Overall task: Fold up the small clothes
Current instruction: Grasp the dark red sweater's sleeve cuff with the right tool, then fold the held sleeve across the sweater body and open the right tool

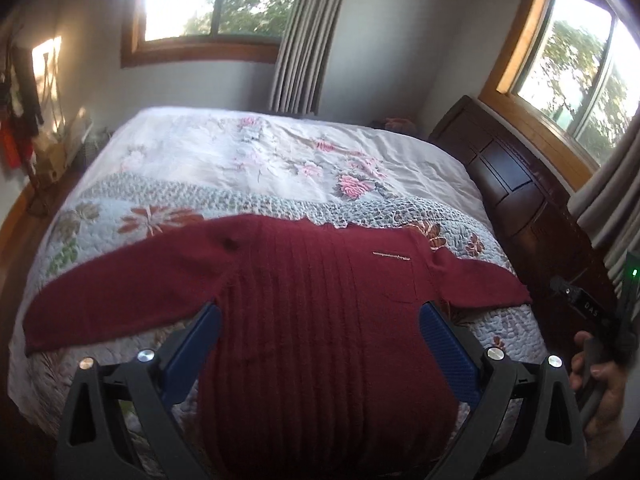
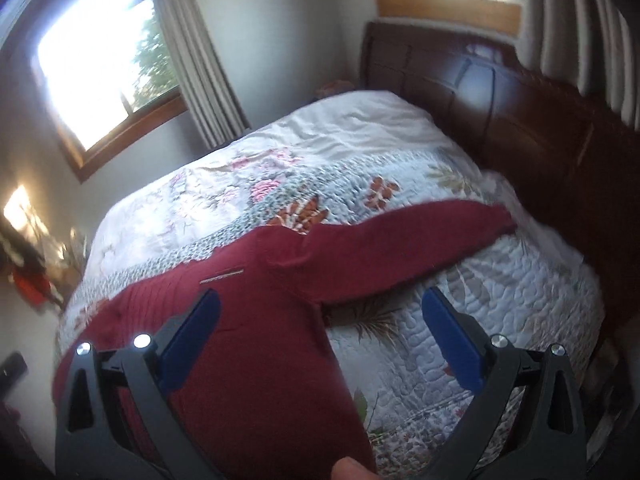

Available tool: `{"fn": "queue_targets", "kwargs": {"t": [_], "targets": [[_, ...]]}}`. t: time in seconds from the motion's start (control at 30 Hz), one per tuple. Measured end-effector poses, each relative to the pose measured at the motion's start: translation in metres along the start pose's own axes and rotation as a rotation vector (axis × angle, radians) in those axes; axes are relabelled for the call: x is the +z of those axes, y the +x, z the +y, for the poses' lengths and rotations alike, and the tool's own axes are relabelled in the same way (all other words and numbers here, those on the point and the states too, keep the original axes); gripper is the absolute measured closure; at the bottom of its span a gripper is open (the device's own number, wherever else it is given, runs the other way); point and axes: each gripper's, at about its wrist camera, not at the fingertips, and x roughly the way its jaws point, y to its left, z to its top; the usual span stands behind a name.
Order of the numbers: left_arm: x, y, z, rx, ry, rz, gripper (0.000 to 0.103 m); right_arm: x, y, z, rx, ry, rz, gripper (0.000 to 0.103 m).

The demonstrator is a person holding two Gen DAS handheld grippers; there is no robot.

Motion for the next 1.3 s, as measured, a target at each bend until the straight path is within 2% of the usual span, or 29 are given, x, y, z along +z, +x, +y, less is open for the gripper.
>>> {"fn": "queue_targets", "kwargs": {"t": [0.07,0.1,0.13,0.23,0.33,0.4,0.43,0.5,0.53,0.6,0.7,0.8,0.97,1.07,1.17,1.2,1.3], "targets": [[-0.003,0.010,0.005,-0.042,-0.052,0.014,0.004,0.008,0.020,-0.058,0.024,0.176,0.021,0.003],[-0.005,0.014,0.009,-0.061,-0.083,0.010,0.004,0.012,0.032,-0.087,0.053,0.271,0.028,0.010],[-0.007,0.015,0.013,-0.086,-0.119,-0.006,0.004,0.014,0.045,-0.118,0.077,0.370,0.044,0.021],[-0.011,0.020,0.017,-0.124,-0.213,-0.053,0.004,0.014,0.086,-0.201,0.146,0.651,0.099,0.038],[-0.014,0.031,0.013,-0.105,-0.259,-0.021,0.004,0.018,0.123,-0.263,0.228,0.802,0.100,0.039],[-0.019,0.035,0.009,-0.113,-0.297,0.007,0.004,0.017,0.149,-0.299,0.358,0.942,0.084,0.039],[-0.021,0.038,0.008,-0.118,-0.317,0.024,0.004,0.017,0.160,-0.314,0.389,0.999,0.065,0.039],[-0.027,0.043,0.006,-0.117,-0.366,0.060,0.004,0.018,0.178,-0.340,0.399,1.070,0.027,0.040],[-0.029,0.045,0.004,-0.113,-0.388,0.074,0.004,0.021,0.187,-0.351,0.393,1.090,0.027,0.046],[-0.033,0.045,-0.001,-0.101,-0.415,0.086,0.004,0.024,0.205,-0.367,0.391,1.119,0.035,0.050],[-0.036,0.042,-0.011,-0.082,-0.426,0.076,0.004,0.028,0.228,-0.386,0.374,1.124,0.052,0.051],[-0.037,0.039,-0.021,-0.061,-0.425,0.069,0.004,0.031,0.244,-0.393,0.356,1.116,0.072,0.054],[-0.036,0.040,-0.036,-0.060,-0.424,0.068,0.004,0.034,0.256,-0.396,0.348,1.102,0.075,0.054],[-0.037,0.043,-0.044,-0.061,-0.413,0.088,0.004,0.040,0.262,-0.397,0.348,1.077,0.081,0.059],[-0.041,0.050,-0.050,-0.044,-0.384,0.133,0.004,0.041,0.257,-0.395,0.342,1.052,0.083,0.079],[-0.044,0.054,-0.050,-0.041,-0.383,0.162,0.004,0.044,0.255,-0.394,0.335,1.030,0.079,0.089],[-0.059,0.069,-0.042,-0.111,-0.458,0.247,0.004,0.055,0.241,-0.383,0.333,0.953,0.063,0.092]]}}
